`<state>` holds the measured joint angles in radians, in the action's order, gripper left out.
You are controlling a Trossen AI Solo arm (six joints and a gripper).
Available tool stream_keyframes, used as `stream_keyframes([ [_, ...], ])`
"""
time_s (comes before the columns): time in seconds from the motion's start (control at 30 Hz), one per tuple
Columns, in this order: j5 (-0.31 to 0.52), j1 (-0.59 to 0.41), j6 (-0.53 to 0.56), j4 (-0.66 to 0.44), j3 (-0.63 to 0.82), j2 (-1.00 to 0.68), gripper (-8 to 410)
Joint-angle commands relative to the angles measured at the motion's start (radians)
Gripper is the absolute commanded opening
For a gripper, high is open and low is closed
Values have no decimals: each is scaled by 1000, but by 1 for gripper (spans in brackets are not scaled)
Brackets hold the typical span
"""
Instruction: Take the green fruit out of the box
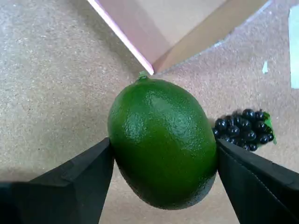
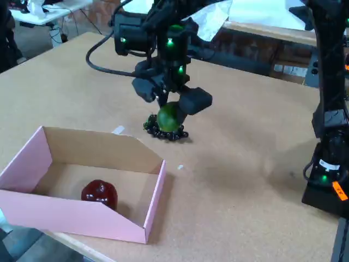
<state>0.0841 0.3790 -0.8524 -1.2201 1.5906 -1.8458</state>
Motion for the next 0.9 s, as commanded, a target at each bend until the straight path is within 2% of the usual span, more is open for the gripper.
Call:
stream_keyframes([
  [0.0,-34,-57,14,80,-78,1,46],
  [0.3,-68,-79,11,198,-175,1,46],
  [0.87,-71,-112,15,393,-375,1,46],
])
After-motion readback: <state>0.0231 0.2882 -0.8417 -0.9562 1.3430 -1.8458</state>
